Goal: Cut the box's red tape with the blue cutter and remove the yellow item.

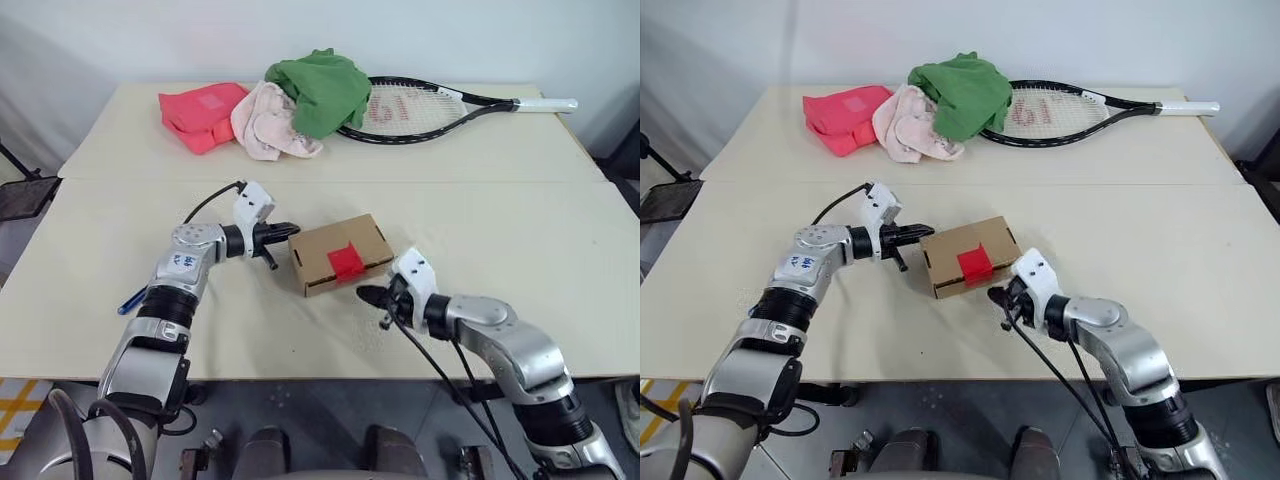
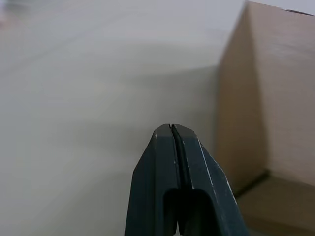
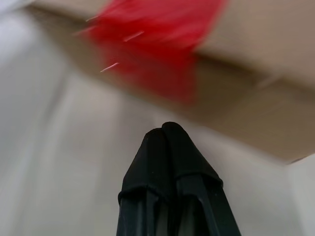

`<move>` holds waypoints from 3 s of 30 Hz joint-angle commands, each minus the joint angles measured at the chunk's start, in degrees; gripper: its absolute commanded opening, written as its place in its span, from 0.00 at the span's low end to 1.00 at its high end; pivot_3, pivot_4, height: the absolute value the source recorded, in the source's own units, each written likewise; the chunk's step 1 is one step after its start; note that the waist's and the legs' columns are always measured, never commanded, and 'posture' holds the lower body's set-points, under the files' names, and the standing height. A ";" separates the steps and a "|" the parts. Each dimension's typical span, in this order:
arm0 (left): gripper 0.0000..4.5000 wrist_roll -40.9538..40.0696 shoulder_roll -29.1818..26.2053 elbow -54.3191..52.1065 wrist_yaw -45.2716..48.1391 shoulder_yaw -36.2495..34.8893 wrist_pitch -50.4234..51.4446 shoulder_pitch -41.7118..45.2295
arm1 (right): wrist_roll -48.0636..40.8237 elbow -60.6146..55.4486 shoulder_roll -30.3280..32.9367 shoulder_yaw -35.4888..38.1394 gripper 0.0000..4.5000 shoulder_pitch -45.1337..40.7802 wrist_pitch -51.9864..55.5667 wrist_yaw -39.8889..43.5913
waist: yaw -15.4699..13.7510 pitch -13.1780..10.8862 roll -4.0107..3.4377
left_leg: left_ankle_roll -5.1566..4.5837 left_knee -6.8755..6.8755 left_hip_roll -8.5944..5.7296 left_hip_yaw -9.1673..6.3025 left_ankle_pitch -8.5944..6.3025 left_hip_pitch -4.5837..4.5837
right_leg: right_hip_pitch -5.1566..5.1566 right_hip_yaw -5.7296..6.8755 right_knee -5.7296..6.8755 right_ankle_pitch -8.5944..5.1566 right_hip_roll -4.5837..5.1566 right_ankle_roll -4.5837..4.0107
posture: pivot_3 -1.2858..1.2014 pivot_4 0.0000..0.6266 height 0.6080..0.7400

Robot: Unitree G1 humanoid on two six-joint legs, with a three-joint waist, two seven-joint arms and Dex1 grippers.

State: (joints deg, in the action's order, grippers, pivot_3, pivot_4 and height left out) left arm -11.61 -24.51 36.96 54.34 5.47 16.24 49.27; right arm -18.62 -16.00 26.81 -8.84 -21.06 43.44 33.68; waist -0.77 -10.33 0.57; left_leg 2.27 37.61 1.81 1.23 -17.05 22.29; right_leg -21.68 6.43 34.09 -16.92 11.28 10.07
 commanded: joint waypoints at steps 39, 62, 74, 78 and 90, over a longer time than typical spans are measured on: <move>0.26 -19.69 -13.50 -59.46 -1.97 -26.70 17.54 -49.31 | -8.66 7.54 19.40 20.43 0.35 1.92 -21.16 32.03 | 0.77 -0.02 -0.06 | 0.02 -0.09 0.02 0.02 -0.09 -0.07 | 0.08 -0.02 -0.21 0.00 0.02 0.00 | 0.52 0.24 1.00; 0.99 -17.46 -31.80 -21.72 6.55 -52.07 1.96 -62.00 | -17.00 -17.71 4.72 10.35 1.00 9.89 -30.67 27.57 | -0.55 0.03 0.04 | -0.04 -0.20 0.12 0.09 -0.21 -0.20 | 0.00 -0.06 -0.08 -0.03 -0.02 -0.05 | 0.52 0.24 1.00; 0.99 -8.46 -32.61 -18.95 5.50 -30.05 -1.33 -45.52 | -18.15 -18.29 10.80 15.57 1.00 13.35 -30.69 25.72 | 0.86 0.12 0.20 | 0.01 -0.36 0.21 0.45 -0.21 -0.21 | -0.43 -0.05 0.25 -0.02 -0.01 -0.06 | 0.52 0.24 1.00; 0.99 -5.56 -31.47 -17.60 3.55 -26.56 -2.99 -45.22 | -18.90 -18.59 11.91 15.70 1.00 12.84 -29.82 25.74 | 1.16 0.12 0.22 | 0.01 -0.40 0.22 0.81 -0.22 -0.21 | -0.76 -0.06 0.49 -0.01 0.15 -0.07 | 0.52 0.24 1.00; 0.99 -3.05 -32.01 -6.44 3.60 -23.50 -7.07 -42.70 | -18.14 -18.44 13.29 16.39 1.00 13.78 -30.36 25.22 | 0.90 0.15 0.20 | 0.00 -0.30 0.28 0.97 -0.23 -0.37 | -0.79 -0.08 0.75 0.00 0.19 -0.10 | 0.52 0.24 1.00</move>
State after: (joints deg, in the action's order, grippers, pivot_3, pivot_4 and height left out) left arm -17.49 -55.72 27.87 58.53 -19.39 8.15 7.42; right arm -35.94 -32.51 39.64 6.03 -7.41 13.81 59.31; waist 0.13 -10.18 0.76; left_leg 2.27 37.31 2.09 2.20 -17.28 21.89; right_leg -22.47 6.36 34.86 -16.91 11.48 9.97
